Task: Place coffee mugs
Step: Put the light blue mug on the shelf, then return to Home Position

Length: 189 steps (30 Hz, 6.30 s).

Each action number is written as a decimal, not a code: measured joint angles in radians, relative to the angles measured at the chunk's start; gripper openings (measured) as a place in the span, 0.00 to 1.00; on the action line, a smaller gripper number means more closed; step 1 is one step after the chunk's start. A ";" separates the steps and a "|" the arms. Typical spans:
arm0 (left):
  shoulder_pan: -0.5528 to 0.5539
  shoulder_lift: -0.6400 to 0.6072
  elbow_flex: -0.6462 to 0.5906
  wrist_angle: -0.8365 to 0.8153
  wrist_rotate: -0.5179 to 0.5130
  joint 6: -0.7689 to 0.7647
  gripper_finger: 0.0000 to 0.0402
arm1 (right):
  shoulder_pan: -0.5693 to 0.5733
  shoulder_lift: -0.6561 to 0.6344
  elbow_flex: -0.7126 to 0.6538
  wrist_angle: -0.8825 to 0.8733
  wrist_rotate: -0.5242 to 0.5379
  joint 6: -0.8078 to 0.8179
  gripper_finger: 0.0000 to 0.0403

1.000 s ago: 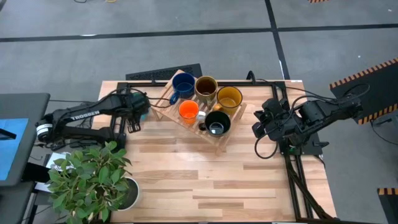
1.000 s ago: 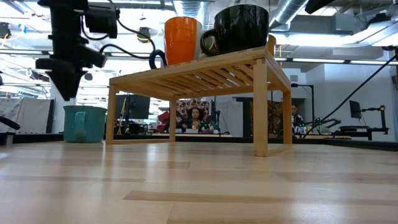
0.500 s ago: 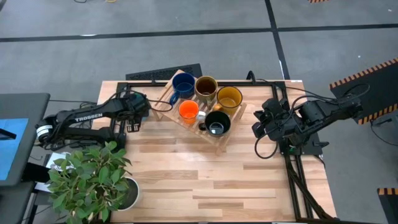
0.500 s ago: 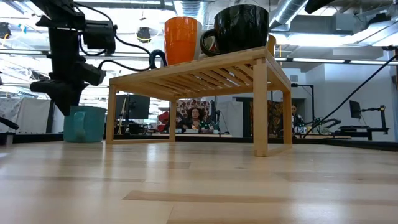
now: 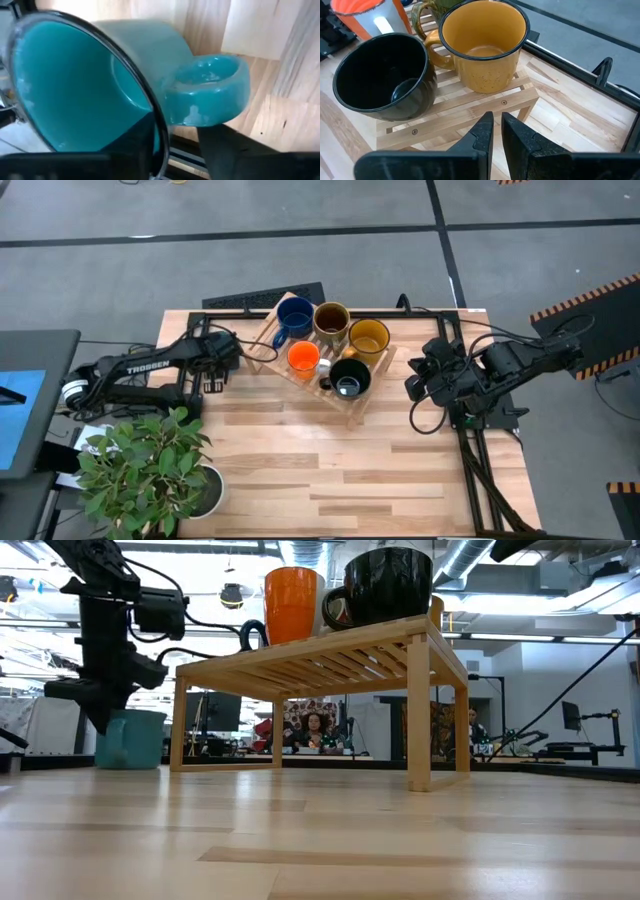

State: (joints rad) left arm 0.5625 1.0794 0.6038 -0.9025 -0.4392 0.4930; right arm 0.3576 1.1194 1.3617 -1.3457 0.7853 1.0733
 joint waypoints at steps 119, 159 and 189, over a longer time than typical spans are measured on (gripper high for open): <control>-0.491 0.186 1.248 -0.270 0.125 -0.703 0.28 | 0.001 0.000 0.000 0.059 -0.001 -0.064 0.16; -0.751 -0.786 -0.306 1.153 0.069 -0.714 0.00 | -0.019 0.000 0.000 0.349 -0.265 -0.341 0.07; -0.611 -1.077 -0.593 1.208 0.278 -0.838 0.00 | 0.118 -0.023 0.000 0.312 -0.339 -0.269 0.04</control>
State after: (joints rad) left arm -0.0480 0.0029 0.0109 0.3058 -0.1611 -0.3453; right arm 0.4755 1.0966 1.3617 -1.0341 0.4463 0.8040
